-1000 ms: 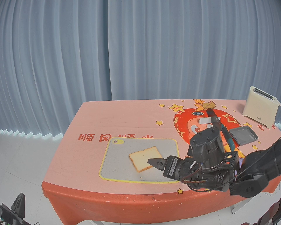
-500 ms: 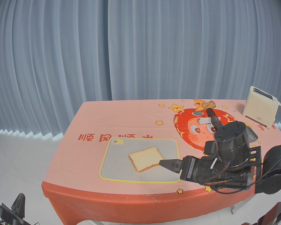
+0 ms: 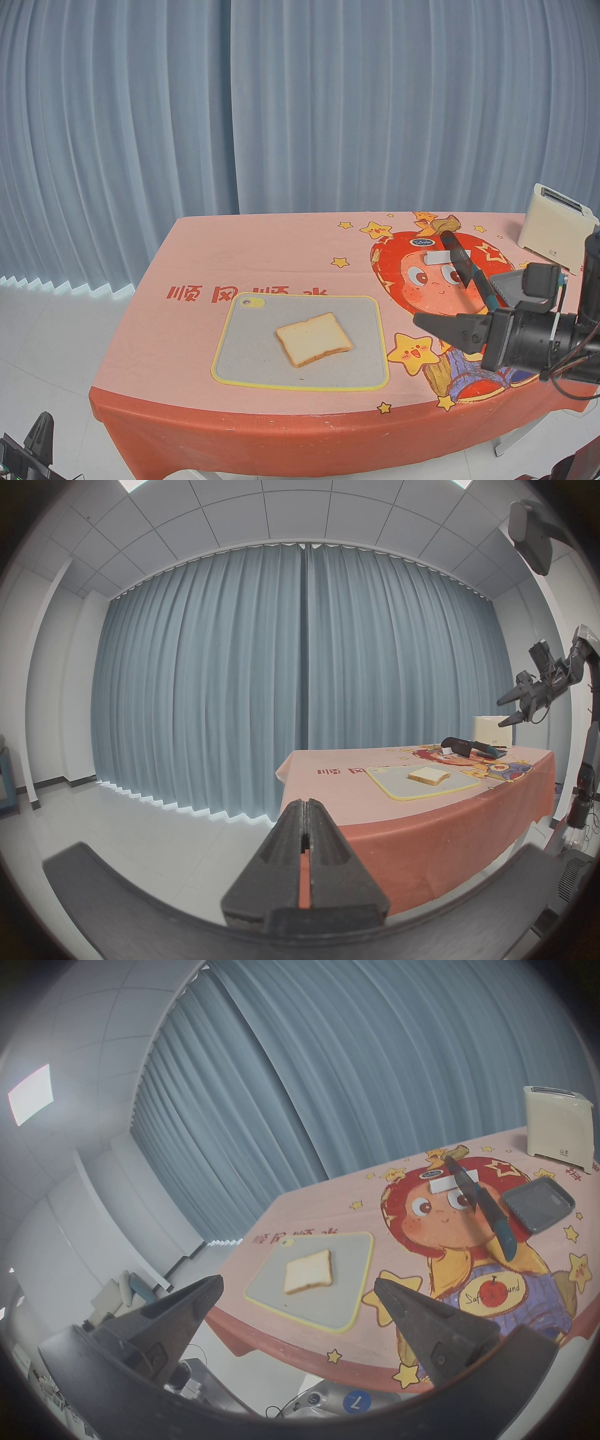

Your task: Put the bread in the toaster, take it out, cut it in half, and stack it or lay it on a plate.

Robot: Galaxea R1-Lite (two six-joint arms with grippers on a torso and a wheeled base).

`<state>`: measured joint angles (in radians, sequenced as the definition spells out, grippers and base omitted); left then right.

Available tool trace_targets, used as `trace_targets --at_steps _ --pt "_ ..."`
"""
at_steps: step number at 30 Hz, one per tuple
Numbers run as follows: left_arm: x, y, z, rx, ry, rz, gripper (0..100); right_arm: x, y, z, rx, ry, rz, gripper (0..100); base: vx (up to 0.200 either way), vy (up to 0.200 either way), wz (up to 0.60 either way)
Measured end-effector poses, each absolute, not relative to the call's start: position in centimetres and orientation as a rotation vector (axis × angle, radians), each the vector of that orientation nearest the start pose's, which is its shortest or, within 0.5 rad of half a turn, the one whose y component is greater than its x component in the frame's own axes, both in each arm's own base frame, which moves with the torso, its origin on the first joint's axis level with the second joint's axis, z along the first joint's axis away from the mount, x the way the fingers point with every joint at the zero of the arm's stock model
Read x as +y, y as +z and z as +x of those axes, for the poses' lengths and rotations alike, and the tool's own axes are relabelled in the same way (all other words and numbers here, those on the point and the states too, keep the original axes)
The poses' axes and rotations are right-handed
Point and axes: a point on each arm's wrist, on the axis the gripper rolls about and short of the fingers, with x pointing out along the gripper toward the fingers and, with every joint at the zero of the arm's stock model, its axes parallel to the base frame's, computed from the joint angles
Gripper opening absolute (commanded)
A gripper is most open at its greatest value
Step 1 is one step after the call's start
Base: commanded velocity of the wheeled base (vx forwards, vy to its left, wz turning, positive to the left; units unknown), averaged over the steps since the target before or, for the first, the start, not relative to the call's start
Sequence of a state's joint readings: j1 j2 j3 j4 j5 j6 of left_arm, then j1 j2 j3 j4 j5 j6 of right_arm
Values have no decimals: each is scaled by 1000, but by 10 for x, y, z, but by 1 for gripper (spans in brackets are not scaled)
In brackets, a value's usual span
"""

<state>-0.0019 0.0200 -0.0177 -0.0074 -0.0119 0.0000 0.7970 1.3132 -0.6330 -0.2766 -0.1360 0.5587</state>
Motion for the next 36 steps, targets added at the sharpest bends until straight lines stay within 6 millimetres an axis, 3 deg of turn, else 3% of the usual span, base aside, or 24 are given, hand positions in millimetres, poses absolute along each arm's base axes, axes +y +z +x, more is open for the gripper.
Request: trace_targets --at_steps 8,17,23,29,36 --pt "0 82 -23 -5 -13 0 0 124 209 145 496 549 384 100 0 0 0" --pt "0 82 -23 -5 -14 0 0 129 218 154 429 557 402 100 0 0 0" --pt "0 82 -23 -5 -14 0 0 126 227 171 355 501 373 100 0 0 0" --pt "0 82 -23 -5 -14 0 0 105 214 187 354 374 288 100 0 0 0" --pt "0 82 -23 -5 -14 0 0 92 198 193 381 313 174 100 0 0 0"
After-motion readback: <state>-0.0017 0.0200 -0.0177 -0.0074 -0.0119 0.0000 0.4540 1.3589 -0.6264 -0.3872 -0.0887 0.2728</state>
